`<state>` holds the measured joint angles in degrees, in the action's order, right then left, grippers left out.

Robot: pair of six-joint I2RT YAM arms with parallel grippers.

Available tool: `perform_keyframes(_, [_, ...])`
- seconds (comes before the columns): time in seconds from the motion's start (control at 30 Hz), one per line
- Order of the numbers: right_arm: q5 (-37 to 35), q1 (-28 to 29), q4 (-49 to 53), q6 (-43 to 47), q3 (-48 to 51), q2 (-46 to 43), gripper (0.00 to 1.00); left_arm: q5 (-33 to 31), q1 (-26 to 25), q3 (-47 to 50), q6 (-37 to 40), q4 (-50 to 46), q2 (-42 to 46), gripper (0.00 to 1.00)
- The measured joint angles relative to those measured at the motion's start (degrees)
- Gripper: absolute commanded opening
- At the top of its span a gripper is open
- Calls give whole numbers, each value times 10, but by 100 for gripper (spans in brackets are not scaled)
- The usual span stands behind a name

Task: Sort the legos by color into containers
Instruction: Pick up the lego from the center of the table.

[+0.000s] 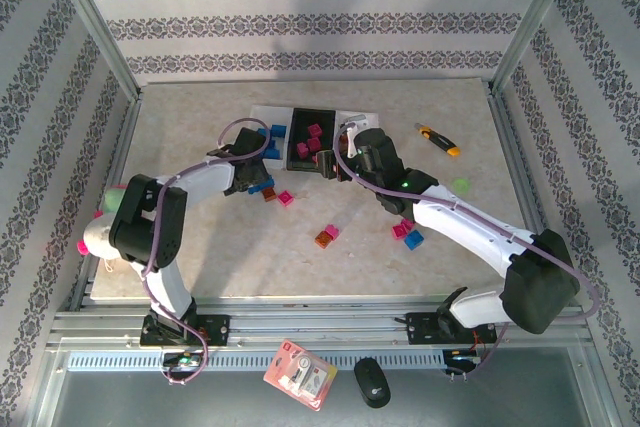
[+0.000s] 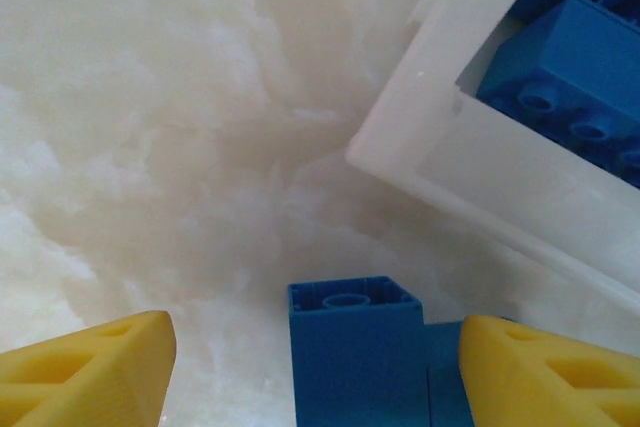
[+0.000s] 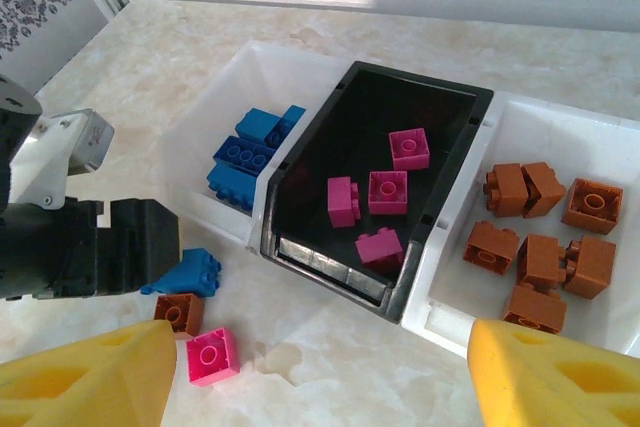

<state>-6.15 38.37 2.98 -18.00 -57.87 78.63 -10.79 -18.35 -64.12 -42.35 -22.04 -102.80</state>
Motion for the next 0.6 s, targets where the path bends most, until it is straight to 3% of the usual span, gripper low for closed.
perform_keyframes(0.27, [0, 0, 1, 0, 3, 0, 77, -1, 0, -14, -2, -1, -19, 55])
perform_keyframes(0.43, [0, 0, 2, 0, 3, 1, 77, 0, 0, -4, -2, 2, -18, 38])
perform_keyframes(0.6, [0, 0, 2, 0, 3, 4, 77, 0, 1, 7, -3, 0, -6, 33])
